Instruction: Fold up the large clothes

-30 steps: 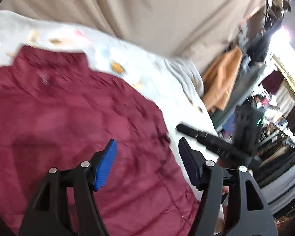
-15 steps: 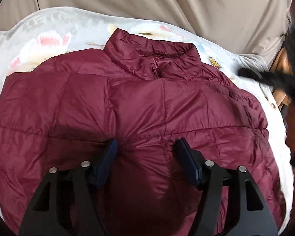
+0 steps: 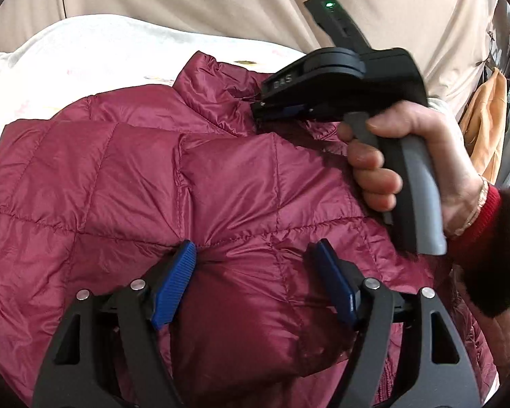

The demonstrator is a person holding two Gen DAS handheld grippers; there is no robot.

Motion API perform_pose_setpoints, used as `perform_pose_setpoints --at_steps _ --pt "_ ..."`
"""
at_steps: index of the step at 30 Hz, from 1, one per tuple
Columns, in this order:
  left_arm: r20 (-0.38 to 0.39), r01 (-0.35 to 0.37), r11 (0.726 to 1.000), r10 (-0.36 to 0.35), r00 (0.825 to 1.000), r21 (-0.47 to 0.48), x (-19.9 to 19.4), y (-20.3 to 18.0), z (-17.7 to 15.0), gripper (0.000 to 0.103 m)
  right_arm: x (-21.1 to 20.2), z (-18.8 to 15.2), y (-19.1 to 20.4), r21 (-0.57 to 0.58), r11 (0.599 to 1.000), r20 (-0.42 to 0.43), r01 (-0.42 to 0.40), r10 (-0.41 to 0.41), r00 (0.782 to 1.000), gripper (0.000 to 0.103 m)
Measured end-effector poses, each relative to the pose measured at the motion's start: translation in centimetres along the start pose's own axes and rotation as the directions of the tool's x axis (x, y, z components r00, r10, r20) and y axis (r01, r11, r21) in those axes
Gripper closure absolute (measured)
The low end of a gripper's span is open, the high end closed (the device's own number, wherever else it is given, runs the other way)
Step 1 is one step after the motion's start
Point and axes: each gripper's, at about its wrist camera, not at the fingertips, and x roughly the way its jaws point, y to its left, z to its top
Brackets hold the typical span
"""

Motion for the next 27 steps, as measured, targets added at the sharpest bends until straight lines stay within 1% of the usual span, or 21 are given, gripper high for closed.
perform_pose_setpoints --at_steps 1,2,3,4,5,7,8,10,12,14,16,18,19,21,23,24,25,26,27 --pt "0.001 0.003 1.000 -0.003 1.000 -0.003 -0.1 0.0 0.0 0.032 0.1 0.2 0.0 0.003 1.000 -0.003 0.005 -0.005 1.000 0.092" --pt "0.001 0.006 1.000 -0.006 1.000 -0.005 -0.1 0.0 0.0 0.032 -0.2 0.1 -0.1 0.004 1.000 0.001 0.004 -0.004 1.000 0.095" --pt "0.003 0.011 1.000 -0.011 1.000 -0.009 -0.3 0.0 -0.1 0.032 -0.6 -0.2 0.0 -0.006 1.000 0.011 -0.005 0.005 1.000 0.095" --pt "0.004 0.014 1.000 -0.014 1.000 -0.012 -0.4 0.0 -0.2 0.032 -1.0 -0.4 0.0 -0.021 1.000 0.018 -0.010 0.010 1.000 0.098" --pt "0.005 0.016 1.000 -0.016 1.000 -0.014 -0.7 0.0 -0.3 0.032 -1.9 -1.3 0.1 -0.045 0.998 -0.001 -0.033 0.033 0.999 0.103" --pt "0.006 0.021 1.000 -0.021 1.000 -0.017 -0.7 0.0 -0.4 0.032 -3.1 -3.0 0.0 -0.071 0.994 -0.029 -0.079 0.077 0.997 0.103" --pt "0.006 0.022 1.000 -0.021 1.000 -0.016 -0.9 0.1 -0.4 0.032 -4.1 -4.4 0.2 -0.107 0.990 -0.045 -0.089 0.085 0.995 0.102" --pt "0.002 0.015 1.000 -0.015 1.000 -0.010 -0.6 0.1 -0.2 0.032 -5.5 -5.7 0.2 -0.144 0.986 -0.025 -0.079 0.076 0.997 0.101" --pt "0.000 0.010 1.000 -0.010 1.000 -0.004 -0.5 -0.1 -0.2 0.031 -6.4 -5.2 -0.1 -0.129 0.990 0.022 -0.065 0.068 0.997 0.097" --pt "0.001 0.009 1.000 -0.009 1.000 -0.003 -0.5 -0.2 -0.2 0.031 -6.1 -3.3 -0.2 -0.104 0.994 0.057 -0.045 0.051 0.997 0.088" --pt "0.002 0.016 1.000 -0.016 1.000 -0.009 -0.5 -0.1 -0.2 0.031 -4.5 -1.5 0.0 -0.077 0.997 0.056 -0.031 0.035 0.998 0.081" --pt "0.004 0.020 1.000 -0.020 1.000 -0.014 -0.6 -0.1 -0.2 0.031 -2.9 -0.4 0.6 -0.079 0.997 0.042 -0.001 0.004 0.999 0.079" --pt "0.004 0.022 1.000 -0.022 1.000 -0.015 -0.6 -0.1 -0.2 0.031 -1.9 0.0 0.9 -0.084 0.996 0.033 0.030 -0.028 0.999 0.078" --pt "0.004 0.021 1.000 -0.021 1.000 -0.015 -0.6 -0.1 -0.2 0.031 -0.5 0.6 1.2 -0.085 0.994 0.020 0.068 -0.067 0.998 0.078" --pt "0.003 0.021 1.000 -0.021 1.000 -0.014 -0.7 -0.2 -0.2 0.031 0.5 0.9 1.1 -0.079 0.994 0.007 0.082 -0.082 0.997 0.078" --pt "0.003 0.021 1.000 -0.021 1.000 -0.015 -0.7 -0.2 -0.2 0.031 0.7 0.9 1.0 -0.075 0.994 0.003 0.083 -0.083 0.997 0.080" --pt "0.003 0.023 1.000 -0.023 1.000 -0.016 -0.7 -0.2 -0.2 0.031 0.7 1.0 1.0 -0.075 0.994 0.002 0.078 -0.078 0.997 0.090" --pt "0.003 0.025 1.000 -0.025 1.000 -0.016 -0.7 -0.1 -0.1 0.031 0.7 0.9 0.9 -0.072 0.996 -0.007 0.059 -0.060 0.998 0.095" --pt "0.004 0.027 0.999 -0.027 1.000 -0.018 -0.7 -0.1 -0.1 0.031 0.3 0.7 0.8 -0.069 0.996 -0.001 0.047 -0.047 0.999 0.095"
